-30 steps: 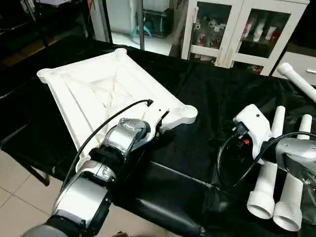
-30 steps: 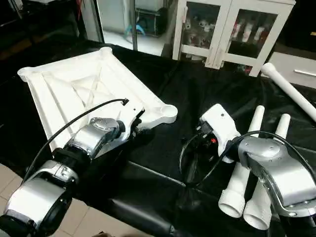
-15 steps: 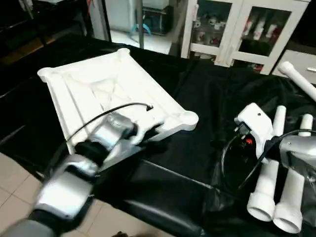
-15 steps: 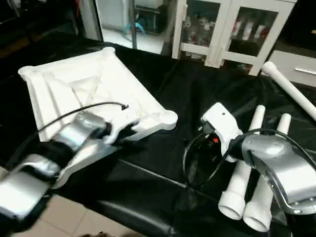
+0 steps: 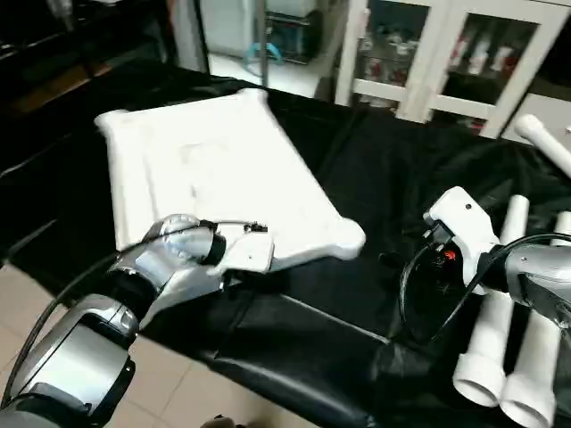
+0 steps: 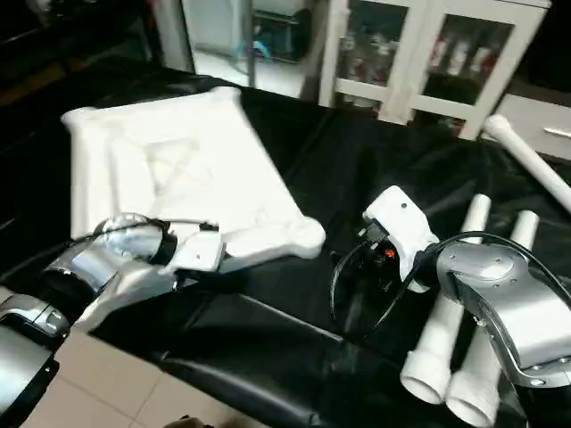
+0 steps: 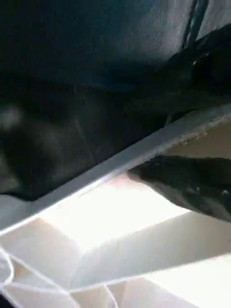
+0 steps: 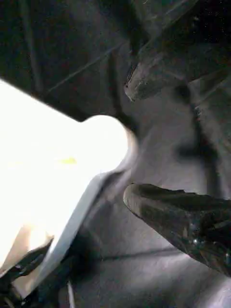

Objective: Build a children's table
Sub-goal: Pick table leg

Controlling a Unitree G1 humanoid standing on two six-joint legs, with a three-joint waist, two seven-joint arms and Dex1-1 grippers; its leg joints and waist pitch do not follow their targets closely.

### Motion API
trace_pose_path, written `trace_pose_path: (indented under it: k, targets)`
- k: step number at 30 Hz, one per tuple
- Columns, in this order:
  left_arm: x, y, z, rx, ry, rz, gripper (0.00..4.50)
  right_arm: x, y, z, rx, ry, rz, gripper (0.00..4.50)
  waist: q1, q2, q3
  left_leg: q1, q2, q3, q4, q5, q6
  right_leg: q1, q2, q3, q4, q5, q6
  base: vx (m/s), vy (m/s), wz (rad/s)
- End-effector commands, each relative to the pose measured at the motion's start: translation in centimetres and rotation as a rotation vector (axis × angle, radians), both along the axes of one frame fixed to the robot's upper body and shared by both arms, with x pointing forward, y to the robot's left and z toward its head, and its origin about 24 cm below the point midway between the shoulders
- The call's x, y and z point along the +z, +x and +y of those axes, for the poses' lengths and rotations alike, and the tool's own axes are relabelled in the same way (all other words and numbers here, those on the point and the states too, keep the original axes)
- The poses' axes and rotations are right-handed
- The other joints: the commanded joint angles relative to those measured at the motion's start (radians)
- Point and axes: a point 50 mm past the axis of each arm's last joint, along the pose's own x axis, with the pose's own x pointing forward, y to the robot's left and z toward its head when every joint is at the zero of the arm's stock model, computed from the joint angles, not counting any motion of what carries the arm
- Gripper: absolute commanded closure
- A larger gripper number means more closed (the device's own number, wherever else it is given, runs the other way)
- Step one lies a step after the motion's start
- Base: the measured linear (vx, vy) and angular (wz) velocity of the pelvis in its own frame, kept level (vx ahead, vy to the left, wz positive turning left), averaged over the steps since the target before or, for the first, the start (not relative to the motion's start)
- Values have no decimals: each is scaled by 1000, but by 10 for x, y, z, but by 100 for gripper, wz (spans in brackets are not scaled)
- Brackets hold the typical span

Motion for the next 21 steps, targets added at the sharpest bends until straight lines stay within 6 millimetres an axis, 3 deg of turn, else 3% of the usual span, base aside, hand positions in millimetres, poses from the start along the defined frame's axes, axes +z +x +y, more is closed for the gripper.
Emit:
trace_pose_path:
  k: [1, 2, 5, 8, 10, 12, 14, 16, 18, 19, 20, 21]
  targets:
    - [11, -3, -18, -135, -51, -117, 346, 2, 0, 1, 12, -7, -9, 138, -4, -11, -64, 23, 65, -26, -72, -171, 9, 39, -73, 50, -65, -166, -221, 0, 0, 0]
    - [15, -4, -22, -172, -77, -161, 349, 2, 0, 1, 11, -6, -9, 138, 0, -11, -66, 17, 64, -27, -71, -152, 9, 45, -74, 49, -58, -129, -221, 0, 0, 0]
    - [17, -2, -22, -186, -67, -194, 349, 1, 0, 2, 15, -9, -10, 138, 5, -11, -69, 16, 64, -26, -69, -137, 10, 46, -76, 50, -53, -95, -221, 0, 0, 0]
    - [15, 4, -11, -116, -47, -222, 349, 1, -1, 3, 16, -6, -12, 138, 8, -10, -69, 12, 62, -27, -67, -127, 12, 49, -78, 50, -51, -89, -222, 0, 0, 0]
    - [14, 8, -5, -67, -20, -248, 349, 1, -2, 3, 14, -7, -12, 138, 4, -13, -68, 9, 61, -29, -67, -135, 11, 51, -77, 49, -52, -106, -212, 0, 0, 0]
    - [15, 17, 4, 51, -31, -256, 293, 0, -1, 3, 9, -5, -11, 138, -2, -12, -65, 9, 57, -29, -67, -157, 3, 50, -75, 49, -56, -152, -202, 0, 0, 0]
    - [18, 22, 13, 115, -25, -239, 293, 1, -1, 4, 7, -1, -12, 138, -14, -13, -63, 3, 55, -34, -69, -167, -6, 54, -76, 48, -62, -209, -189, 0, 0, 0]
    - [31, 24, 26, 165, -125, -211, 276, 1, -3, 5, 8, 7, -11, 138, -21, -10, -64, 0, 52, -36, -69, -162, -10, 57, -75, 47, -63, -211, -187, 0, 0, 0]
    - [38, 22, 32, 151, -176, -222, 249, 2, -4, 5, 10, 11, -10, 138, -35, -12, -69, -1, 51, -37, -67, -139, -3, 56, -70, 47, -55, -141, -206, 0, 0, 0]
    - [42, 17, 35, 119, -212, -229, 247, 3, -4, 5, 5, 15, -5, 138, -34, -5, -69, 2, 51, -36, -66, -138, -2, 53, -69, 46, -53, -124, -216, 0, 0, 0]
    - [44, 14, 36, 99, -243, -229, 243, 3, -4, 4, -4, 14, -5, 138, -34, -6, -70, 6, 56, -33, -66, -135, 3, 52, -70, 47, -47, -70, -247, 0, 0, 0]
    - [44, 14, 36, 99, -243, -229, 220, 3, -4, 4, -4, 14, -5, 138, -35, -5, -68, 6, 56, -31, -66, -137, 6, 49, -67, 47, -46, -60, -256, 0, 0, 0]
